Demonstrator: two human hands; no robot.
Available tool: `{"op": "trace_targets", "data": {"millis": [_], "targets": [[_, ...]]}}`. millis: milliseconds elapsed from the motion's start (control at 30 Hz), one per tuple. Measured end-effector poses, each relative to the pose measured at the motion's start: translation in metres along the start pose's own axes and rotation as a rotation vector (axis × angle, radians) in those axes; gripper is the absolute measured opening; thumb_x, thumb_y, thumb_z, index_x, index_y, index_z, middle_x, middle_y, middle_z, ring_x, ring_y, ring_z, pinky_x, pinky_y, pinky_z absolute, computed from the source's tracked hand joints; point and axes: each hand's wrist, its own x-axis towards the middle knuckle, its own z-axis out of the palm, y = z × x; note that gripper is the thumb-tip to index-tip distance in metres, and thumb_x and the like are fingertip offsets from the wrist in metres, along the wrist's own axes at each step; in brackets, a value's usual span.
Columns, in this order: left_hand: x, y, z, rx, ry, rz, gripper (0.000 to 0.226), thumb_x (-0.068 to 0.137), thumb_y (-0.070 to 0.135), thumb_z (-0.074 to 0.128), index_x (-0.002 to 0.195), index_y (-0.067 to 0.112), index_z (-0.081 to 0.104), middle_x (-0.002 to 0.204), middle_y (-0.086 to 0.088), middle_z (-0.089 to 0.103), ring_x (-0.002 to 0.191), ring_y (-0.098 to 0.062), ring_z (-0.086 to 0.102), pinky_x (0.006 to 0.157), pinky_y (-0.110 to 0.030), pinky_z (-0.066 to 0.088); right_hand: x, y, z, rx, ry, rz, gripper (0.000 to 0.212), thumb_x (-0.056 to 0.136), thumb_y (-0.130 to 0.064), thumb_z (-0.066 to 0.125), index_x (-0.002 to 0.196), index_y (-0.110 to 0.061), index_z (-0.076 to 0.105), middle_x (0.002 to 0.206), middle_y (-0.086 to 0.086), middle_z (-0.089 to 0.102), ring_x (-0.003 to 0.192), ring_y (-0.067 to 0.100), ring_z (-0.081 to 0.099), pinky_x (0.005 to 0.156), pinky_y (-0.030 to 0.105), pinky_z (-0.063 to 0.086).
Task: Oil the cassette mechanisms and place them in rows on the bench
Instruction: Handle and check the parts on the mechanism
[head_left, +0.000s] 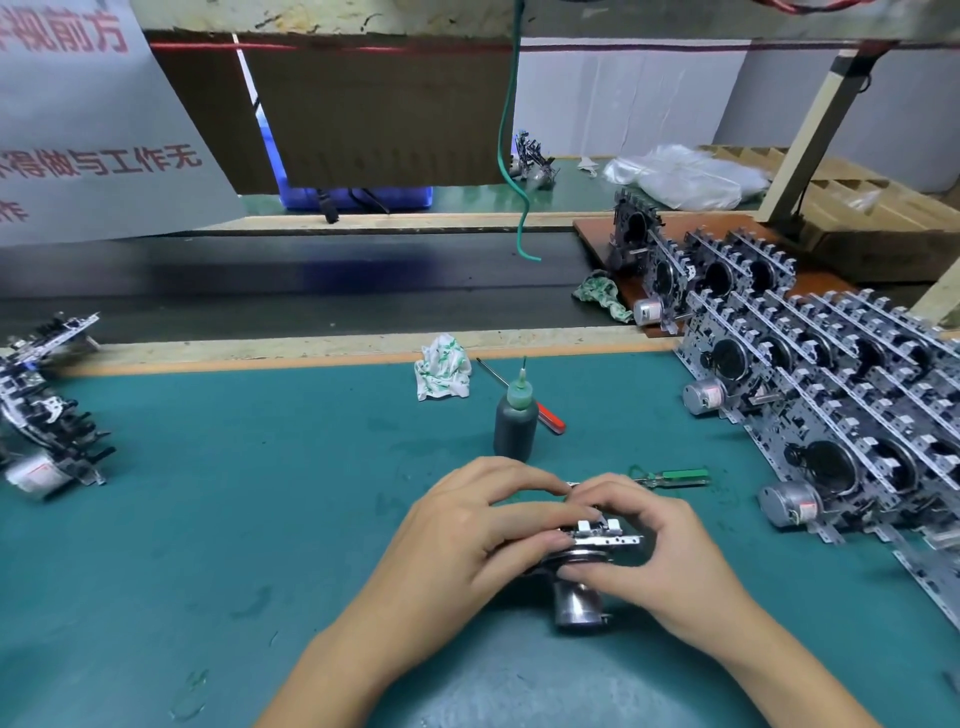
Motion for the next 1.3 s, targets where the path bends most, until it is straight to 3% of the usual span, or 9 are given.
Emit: {"op": "trace_targets", "data": {"millis": [133, 267, 333, 433, 500, 833, 967, 1167, 1300], "targets": [[0.003, 0.000, 0.000, 0.001, -0.012, 0.002, 0.029, 0.094, 0.038, 0.048, 0.111, 0.032, 0.071, 0.112, 0.019, 0.061, 0.108, -0.005, 0.052, 0.093, -0.022, 0.041, 0.001, 0.001, -0.001, -0.020, 0.021, 0.001, 0.030, 0.055, -0.040, 0.078, 0.081, -0.028, 0.071, 0.092, -0.011, 0.067, 0.090, 0.011, 0.062, 0.082, 0.018, 0.043], [0.001, -0.001, 0.001, 0.002, -0.011, -0.018, 0.030, 0.094, 0.040, 0.046, 0.112, 0.035, 0.069, 0.112, 0.020, 0.061, 0.109, -0.003, 0.052, 0.093, -0.025, 0.041, -0.006, 0.000, -0.010, -0.070, -0.087, 0.044, 0.044, 0.058, -0.043, 0.077, 0.100, -0.034, 0.069, 0.106, -0.014, 0.064, 0.108, 0.009, 0.058, 0.093, 0.016, 0.040], [0.001, 0.000, 0.001, 0.011, -0.025, -0.028, 0.031, 0.095, 0.042, 0.044, 0.112, 0.037, 0.069, 0.113, 0.021, 0.061, 0.110, -0.002, 0.051, 0.094, -0.023, 0.040, -0.012, 0.003, -0.019, -0.271, -0.020, -0.007, 0.042, 0.063, -0.051, 0.071, 0.104, -0.041, 0.068, 0.103, -0.018, 0.064, 0.109, 0.005, 0.055, 0.093, 0.017, 0.040], [0.003, 0.000, 0.000, 0.016, -0.034, -0.043, 0.032, 0.095, 0.044, 0.042, 0.113, 0.037, 0.068, 0.113, 0.020, 0.061, 0.110, 0.000, 0.050, 0.093, -0.022, 0.040, -0.017, 0.005, -0.026, -0.662, 0.042, -0.169, 0.038, 0.072, -0.057, 0.060, 0.091, -0.027, 0.073, 0.089, -0.025, 0.060, 0.095, 0.000, 0.053, 0.083, 0.025, 0.042], [0.002, -0.001, 0.000, 0.017, -0.028, -0.043, 0.032, 0.095, 0.043, 0.042, 0.112, 0.037, 0.069, 0.112, 0.019, 0.061, 0.109, 0.000, 0.050, 0.093, -0.021, 0.040, -0.017, 0.005, -0.027, -0.750, 0.016, -0.220, 0.039, 0.074, -0.057, 0.059, 0.086, -0.023, 0.073, 0.084, -0.025, 0.058, 0.089, 0.001, 0.052, 0.078, 0.026, 0.043], [0.001, 0.000, 0.001, 0.016, -0.025, -0.027, 0.032, 0.095, 0.042, 0.042, 0.114, 0.036, 0.068, 0.112, 0.019, 0.062, 0.109, 0.000, 0.051, 0.093, -0.018, 0.039, -0.020, 0.007, -0.029, -0.640, 0.079, -0.249, 0.032, 0.078, -0.048, 0.061, 0.092, -0.023, 0.075, 0.086, -0.024, 0.064, 0.083, 0.002, 0.055, 0.073, 0.027, 0.047], [0.002, -0.001, 0.000, 0.019, -0.029, -0.032, 0.033, 0.095, 0.042, 0.042, 0.113, 0.035, 0.068, 0.112, 0.020, 0.062, 0.108, 0.001, 0.051, 0.093, -0.017, 0.039, -0.020, 0.007, -0.024, -0.707, 0.060, -0.266, 0.028, 0.079, -0.047, 0.060, 0.083, -0.023, 0.075, 0.086, -0.025, 0.065, 0.080, 0.004, 0.056, 0.068, 0.030, 0.051], [0.001, 0.000, 0.001, 0.017, -0.018, -0.017, 0.032, 0.095, 0.043, 0.045, 0.117, 0.035, 0.066, 0.111, 0.021, 0.061, 0.107, 0.001, 0.052, 0.091, -0.017, 0.040, -0.019, 0.004, -0.025, -0.525, 0.151, -0.258, 0.032, 0.077, -0.050, 0.064, 0.095, -0.023, 0.067, 0.091, -0.020, 0.062, 0.090, 0.002, 0.055, 0.080, 0.021, 0.044], [-0.001, 0.000, -0.006, -0.072, 0.019, -0.041, 0.035, 0.089, 0.050, 0.052, 0.119, 0.036, 0.062, 0.113, 0.023, 0.060, 0.109, 0.001, 0.053, 0.091, -0.015, 0.039, -0.007, -0.018, -0.020, -0.741, 0.115, -0.387, 0.033, 0.085, -0.049, 0.054, 0.083, -0.016, 0.060, 0.075, -0.010, 0.055, 0.072, 0.007, 0.049, 0.062, 0.024, 0.041]]}}
